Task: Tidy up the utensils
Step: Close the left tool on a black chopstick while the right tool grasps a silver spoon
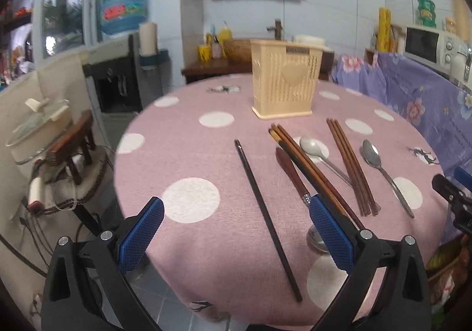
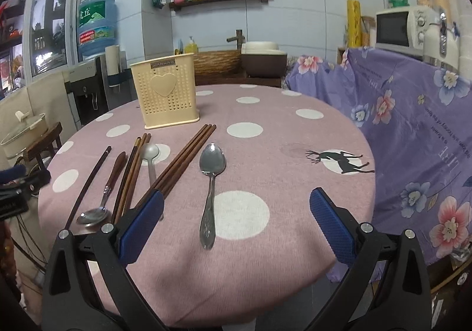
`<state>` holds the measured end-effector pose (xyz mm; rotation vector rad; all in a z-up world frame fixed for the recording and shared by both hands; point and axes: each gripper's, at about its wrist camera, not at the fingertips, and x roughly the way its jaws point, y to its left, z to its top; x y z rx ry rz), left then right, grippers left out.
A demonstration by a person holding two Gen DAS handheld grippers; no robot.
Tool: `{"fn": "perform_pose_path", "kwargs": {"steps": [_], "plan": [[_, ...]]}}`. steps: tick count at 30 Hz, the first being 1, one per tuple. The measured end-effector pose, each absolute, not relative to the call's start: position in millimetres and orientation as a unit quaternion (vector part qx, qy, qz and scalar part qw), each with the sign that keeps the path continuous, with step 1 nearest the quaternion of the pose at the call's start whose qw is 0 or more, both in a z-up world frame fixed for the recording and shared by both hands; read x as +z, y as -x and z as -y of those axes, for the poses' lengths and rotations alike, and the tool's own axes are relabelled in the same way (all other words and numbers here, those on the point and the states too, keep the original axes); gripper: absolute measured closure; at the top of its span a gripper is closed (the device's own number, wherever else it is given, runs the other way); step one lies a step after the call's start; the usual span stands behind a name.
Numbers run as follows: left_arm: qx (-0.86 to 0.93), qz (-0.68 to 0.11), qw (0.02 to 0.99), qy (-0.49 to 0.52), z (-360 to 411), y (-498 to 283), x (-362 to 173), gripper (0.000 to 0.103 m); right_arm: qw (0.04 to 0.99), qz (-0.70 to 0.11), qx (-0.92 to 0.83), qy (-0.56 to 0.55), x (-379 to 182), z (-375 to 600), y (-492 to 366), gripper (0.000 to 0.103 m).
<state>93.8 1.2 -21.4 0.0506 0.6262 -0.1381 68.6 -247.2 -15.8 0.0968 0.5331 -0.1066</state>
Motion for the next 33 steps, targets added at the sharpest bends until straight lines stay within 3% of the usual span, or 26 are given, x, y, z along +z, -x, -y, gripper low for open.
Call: {"fn": "perform_pose_path", "kwargs": {"steps": [7, 11, 17, 24, 33], "plan": [[-0.070, -0.349, 0.934, -0.018, 1.8, -138.3, -19.5, 0.015, 0.940, -0.339, -0.029, -0.024, -22.2, 236.0, -137.1, 0.006], [-0.064, -0.368, 0.927, -0.027, 5.5, -160.5, -20.5, 0.023, 0.927, -0.374, -0.029, -0.018, -31.4, 230.4, -164.5, 0.015], [-0.064, -0.417, 0.907, -0.020, 8.9, -188.7, -35.1, 0.039, 0.922, -0.385, -0.036, -0.026, -34.4, 231.4, -178.6, 0.016], [-0.056, -0.460, 0.886, -0.004, 11.7, -217.3, -48.1, 0.066, 0.922, -0.386, -0.038, -0.009, -33.1, 228.9, -185.0, 0.016], [-0.046, -0.469, 0.881, -0.033, 19.1, -241.7, -44.9, 0.073, 0.912, -0.408, -0.034, -0.009, -40.9, 226.2, -201.8, 0.016]]}}
